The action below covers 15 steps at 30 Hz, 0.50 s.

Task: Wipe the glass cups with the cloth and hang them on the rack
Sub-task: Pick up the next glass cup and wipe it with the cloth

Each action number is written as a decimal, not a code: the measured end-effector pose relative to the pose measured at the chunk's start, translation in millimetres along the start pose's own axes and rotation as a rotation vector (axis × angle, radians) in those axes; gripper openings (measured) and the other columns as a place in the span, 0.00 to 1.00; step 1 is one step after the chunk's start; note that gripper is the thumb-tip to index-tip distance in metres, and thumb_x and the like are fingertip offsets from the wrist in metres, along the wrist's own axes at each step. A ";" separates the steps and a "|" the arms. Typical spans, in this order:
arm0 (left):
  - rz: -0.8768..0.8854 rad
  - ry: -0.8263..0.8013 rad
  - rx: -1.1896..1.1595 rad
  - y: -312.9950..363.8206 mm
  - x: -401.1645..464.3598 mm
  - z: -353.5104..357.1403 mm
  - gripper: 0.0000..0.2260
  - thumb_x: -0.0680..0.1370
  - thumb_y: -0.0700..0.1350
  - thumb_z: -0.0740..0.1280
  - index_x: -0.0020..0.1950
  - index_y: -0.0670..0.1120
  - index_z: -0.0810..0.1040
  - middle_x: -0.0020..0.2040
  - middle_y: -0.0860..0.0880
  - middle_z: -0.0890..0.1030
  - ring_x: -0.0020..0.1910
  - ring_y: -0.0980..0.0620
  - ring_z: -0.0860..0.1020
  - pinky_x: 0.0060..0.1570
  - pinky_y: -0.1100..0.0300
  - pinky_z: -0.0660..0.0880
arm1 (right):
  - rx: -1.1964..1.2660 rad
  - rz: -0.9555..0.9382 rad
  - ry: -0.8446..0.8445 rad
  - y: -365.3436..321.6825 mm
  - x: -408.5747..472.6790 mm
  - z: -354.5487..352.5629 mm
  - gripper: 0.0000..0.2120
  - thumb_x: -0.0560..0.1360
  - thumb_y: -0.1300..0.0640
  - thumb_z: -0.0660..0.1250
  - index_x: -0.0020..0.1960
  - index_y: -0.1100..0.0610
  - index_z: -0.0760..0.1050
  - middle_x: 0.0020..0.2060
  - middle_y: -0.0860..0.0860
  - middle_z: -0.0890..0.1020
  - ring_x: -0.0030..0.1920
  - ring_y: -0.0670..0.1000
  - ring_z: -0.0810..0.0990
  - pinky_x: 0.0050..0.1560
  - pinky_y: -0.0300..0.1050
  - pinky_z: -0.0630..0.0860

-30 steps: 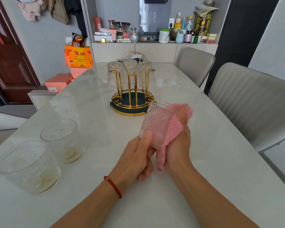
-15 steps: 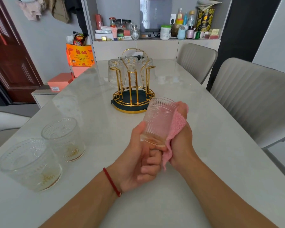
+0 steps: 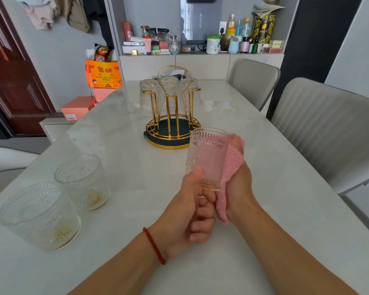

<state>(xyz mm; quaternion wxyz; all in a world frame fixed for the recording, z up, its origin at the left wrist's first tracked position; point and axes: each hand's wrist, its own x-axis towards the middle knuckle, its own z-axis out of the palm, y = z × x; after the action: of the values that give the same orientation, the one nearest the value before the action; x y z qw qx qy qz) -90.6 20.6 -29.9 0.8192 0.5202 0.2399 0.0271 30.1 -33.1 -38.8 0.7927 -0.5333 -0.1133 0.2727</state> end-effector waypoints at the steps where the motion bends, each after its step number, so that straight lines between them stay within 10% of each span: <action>1: 0.002 0.024 0.052 1.4 0.2 0.0 0.29 0.73 0.74 0.60 0.45 0.46 0.69 0.32 0.49 0.59 0.23 0.54 0.55 0.21 0.66 0.54 | 0.027 0.025 0.003 -0.3 -1.0 -1.4 0.14 0.85 0.67 0.54 0.54 0.52 0.73 0.48 0.52 0.81 0.38 0.45 0.83 0.33 0.40 0.81; 7: 0.370 0.278 0.409 -2.9 8.6 -6.3 0.21 0.79 0.64 0.66 0.49 0.46 0.71 0.30 0.51 0.70 0.21 0.53 0.64 0.22 0.62 0.63 | 0.011 0.005 0.079 0.7 -10.3 12.6 0.18 0.85 0.64 0.55 0.74 0.57 0.67 0.65 0.58 0.78 0.63 0.62 0.80 0.60 0.59 0.79; 11: 0.262 0.148 0.262 -1.4 1.2 -3.4 0.24 0.78 0.63 0.62 0.31 0.47 0.65 0.23 0.51 0.60 0.19 0.54 0.57 0.22 0.66 0.55 | 0.115 0.113 0.064 -6.7 -10.8 17.5 0.24 0.82 0.37 0.56 0.56 0.56 0.79 0.49 0.58 0.84 0.51 0.61 0.83 0.52 0.56 0.81; 15: 0.007 -0.121 0.015 -0.2 -0.6 -8.3 0.31 0.70 0.76 0.54 0.33 0.48 0.54 0.25 0.51 0.52 0.18 0.57 0.52 0.20 0.65 0.47 | 0.080 0.158 -0.006 -6.3 -5.2 14.4 0.27 0.69 0.29 0.68 0.45 0.54 0.76 0.37 0.54 0.76 0.46 0.61 0.77 0.43 0.47 0.73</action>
<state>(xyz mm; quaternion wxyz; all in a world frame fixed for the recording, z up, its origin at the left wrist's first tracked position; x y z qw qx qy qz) -94.7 27.3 -32.7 0.8282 0.5279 0.1881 -0.0032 21.0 -26.5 -26.6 0.7889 -0.5079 -0.0623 0.3401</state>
